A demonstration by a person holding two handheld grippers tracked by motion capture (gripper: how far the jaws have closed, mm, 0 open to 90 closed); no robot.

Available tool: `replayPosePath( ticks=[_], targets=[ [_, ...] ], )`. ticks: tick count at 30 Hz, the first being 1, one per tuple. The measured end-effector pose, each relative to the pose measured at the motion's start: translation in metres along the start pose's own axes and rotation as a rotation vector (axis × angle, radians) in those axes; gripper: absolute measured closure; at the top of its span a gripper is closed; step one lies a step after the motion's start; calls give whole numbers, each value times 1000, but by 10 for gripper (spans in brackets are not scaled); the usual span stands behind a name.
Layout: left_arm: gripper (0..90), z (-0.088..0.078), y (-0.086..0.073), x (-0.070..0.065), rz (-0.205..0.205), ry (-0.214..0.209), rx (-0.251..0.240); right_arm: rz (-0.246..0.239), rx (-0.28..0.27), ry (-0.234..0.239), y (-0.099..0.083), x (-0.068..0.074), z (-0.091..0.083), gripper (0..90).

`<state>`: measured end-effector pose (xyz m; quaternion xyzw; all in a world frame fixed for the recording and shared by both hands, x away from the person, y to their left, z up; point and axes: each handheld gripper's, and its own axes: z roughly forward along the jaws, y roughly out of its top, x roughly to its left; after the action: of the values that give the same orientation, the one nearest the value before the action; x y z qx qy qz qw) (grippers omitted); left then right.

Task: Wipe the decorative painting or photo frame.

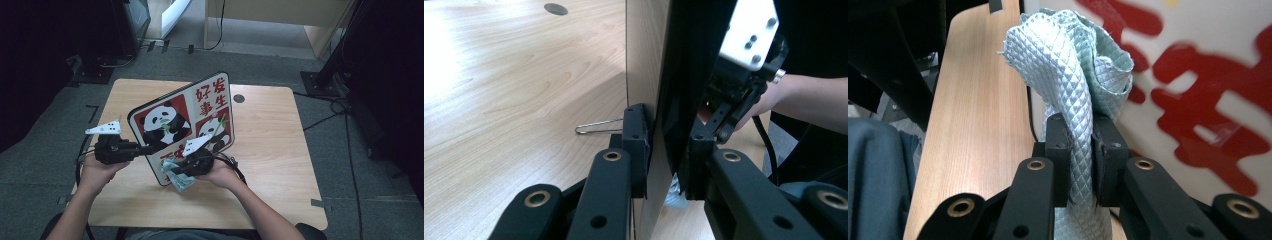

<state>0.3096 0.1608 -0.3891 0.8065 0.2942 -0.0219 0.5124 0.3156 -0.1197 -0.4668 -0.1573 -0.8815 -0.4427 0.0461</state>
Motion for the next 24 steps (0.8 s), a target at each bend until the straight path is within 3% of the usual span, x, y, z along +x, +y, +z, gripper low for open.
replayPosePath(
  ticks=[9,15,24],
  targets=[
    [781,0,1,1,2,-1,1,33,89,13,-17,-1,14,807],
    [777,0,1,2,3,-4,-3,66,131,23,-17,-1,17,808],
    [731,-4,0,4,3,-12,-21,55,72,31,-1,5,2,807]
  ],
)
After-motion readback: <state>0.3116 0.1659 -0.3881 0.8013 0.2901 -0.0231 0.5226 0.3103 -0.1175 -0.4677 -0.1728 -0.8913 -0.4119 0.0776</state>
